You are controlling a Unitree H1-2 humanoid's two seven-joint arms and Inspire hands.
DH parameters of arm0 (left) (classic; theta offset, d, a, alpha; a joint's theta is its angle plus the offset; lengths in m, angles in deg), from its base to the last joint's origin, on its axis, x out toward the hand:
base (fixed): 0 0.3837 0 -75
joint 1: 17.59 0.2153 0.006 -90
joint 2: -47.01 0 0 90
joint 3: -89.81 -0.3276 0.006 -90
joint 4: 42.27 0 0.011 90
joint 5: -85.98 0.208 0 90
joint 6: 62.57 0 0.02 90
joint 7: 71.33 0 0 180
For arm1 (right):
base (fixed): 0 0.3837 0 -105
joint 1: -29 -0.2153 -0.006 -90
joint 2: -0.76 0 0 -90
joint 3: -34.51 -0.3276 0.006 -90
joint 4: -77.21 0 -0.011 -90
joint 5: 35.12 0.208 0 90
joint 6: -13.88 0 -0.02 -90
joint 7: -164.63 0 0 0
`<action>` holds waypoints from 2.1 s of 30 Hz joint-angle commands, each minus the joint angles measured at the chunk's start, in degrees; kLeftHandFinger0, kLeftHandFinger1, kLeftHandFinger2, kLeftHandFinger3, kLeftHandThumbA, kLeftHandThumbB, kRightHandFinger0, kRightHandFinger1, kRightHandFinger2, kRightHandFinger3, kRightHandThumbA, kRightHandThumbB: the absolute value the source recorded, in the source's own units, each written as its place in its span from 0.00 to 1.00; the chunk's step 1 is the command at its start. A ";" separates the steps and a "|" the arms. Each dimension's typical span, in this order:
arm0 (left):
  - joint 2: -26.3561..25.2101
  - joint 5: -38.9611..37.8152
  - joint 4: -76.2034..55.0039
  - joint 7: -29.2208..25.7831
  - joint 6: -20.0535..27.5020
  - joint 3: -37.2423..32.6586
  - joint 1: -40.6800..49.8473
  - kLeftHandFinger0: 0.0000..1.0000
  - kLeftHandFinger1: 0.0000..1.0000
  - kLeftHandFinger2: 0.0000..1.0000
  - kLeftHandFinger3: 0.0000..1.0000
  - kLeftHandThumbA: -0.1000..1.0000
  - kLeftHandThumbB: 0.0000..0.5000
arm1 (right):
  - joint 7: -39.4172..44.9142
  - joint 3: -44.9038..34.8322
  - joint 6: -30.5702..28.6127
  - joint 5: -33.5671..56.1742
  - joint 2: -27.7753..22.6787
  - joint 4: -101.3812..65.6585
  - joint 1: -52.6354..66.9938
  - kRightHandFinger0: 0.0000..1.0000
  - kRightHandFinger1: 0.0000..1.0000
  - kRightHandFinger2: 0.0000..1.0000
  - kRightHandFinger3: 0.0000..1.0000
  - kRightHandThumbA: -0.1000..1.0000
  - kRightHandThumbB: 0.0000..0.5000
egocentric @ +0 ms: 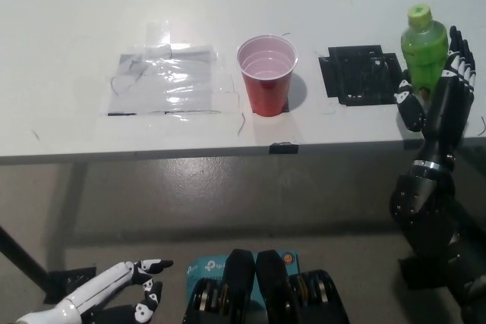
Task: The robot uses its right hand to pick up a bottle kept in the middle of the desk and tilt it into a cup kept next to it to pour water out
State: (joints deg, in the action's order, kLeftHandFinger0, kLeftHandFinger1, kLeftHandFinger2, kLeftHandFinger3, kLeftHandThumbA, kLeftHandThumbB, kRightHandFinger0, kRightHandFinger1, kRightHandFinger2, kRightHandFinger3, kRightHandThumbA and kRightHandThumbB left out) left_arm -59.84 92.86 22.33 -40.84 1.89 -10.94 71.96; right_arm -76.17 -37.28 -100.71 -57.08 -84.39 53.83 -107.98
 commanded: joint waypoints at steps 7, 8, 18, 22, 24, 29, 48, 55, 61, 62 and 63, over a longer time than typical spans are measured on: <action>-1.44 1.66 -1.54 -0.64 -0.78 0.28 0.51 1.00 1.00 1.00 1.00 1.00 0.80 | 2.71 -3.02 -2.33 2.82 0.63 1.77 -4.50 1.00 1.00 1.00 1.00 0.71 0.33; -1.52 1.96 -1.54 -0.66 -0.41 0.18 0.44 1.00 1.00 1.00 1.00 1.00 0.80 | 2.93 -3.47 -2.33 2.78 0.80 2.61 -4.75 1.00 1.00 1.00 1.00 0.74 0.36; -1.13 2.75 -1.81 -1.05 -0.93 0.51 1.41 1.00 1.00 1.00 1.00 1.00 0.80 | 8.03 -6.67 0.60 3.28 1.21 2.75 -5.05 1.00 1.00 1.00 1.00 0.85 0.90; -1.63 3.25 -1.92 -0.51 -1.38 0.51 1.12 1.00 1.00 1.00 1.00 1.00 0.81 | 8.65 -6.64 6.34 2.01 1.27 0.15 -4.37 1.00 1.00 1.00 1.00 0.95 1.00; -1.63 3.55 -1.79 -0.92 -0.59 0.55 1.18 1.00 1.00 1.00 1.00 1.00 0.80 | 9.16 -6.87 7.54 1.88 1.21 -2.42 -3.11 1.00 1.00 1.00 1.00 0.96 1.00; -1.64 2.93 -2.05 -0.51 -1.38 1.54 1.80 1.00 1.00 1.00 1.00 1.00 0.82 | 12.75 -7.26 11.11 1.65 1.36 -11.09 1.24 1.00 1.00 1.00 1.00 0.97 1.00; -1.14 3.14 -1.51 -0.81 -0.51 1.77 2.44 1.00 1.00 1.00 1.00 1.00 0.77 | 25.86 -6.92 18.26 -3.25 -1.04 -55.45 24.21 1.00 1.00 1.00 1.00 0.98 1.00; -1.11 3.07 -1.20 -0.54 -0.69 1.57 1.82 1.00 1.00 1.00 1.00 1.00 0.80 | 38.66 -2.69 20.71 -4.25 -6.10 -72.01 34.24 1.00 1.00 1.00 1.00 0.97 0.92; -1.04 3.02 -1.55 -0.56 -1.11 1.68 1.90 1.00 1.00 1.00 1.00 1.00 0.81 | 51.85 1.71 19.96 11.60 -9.72 -75.79 37.98 1.00 1.00 1.00 1.00 0.70 0.75; -1.04 3.01 -1.55 -0.56 -1.11 1.68 1.90 1.00 1.00 1.00 1.00 1.00 0.81 | 52.02 1.65 20.00 11.66 -9.71 -75.85 38.00 1.00 1.00 1.00 1.00 0.70 0.76; -1.13 3.08 -1.66 -0.53 -1.12 1.67 1.92 1.00 1.00 1.00 1.00 1.00 0.81 | 53.71 1.95 20.44 13.61 -10.12 -76.14 37.92 1.00 1.00 1.00 1.00 0.68 0.73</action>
State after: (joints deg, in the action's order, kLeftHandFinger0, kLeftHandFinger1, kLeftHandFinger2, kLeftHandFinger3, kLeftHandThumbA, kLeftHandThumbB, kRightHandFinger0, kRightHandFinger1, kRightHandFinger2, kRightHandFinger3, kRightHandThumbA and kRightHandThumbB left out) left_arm -59.73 95.71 22.12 -40.84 1.45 -9.87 74.51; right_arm -40.43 -38.12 -82.01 -55.50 -90.79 -14.78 -69.99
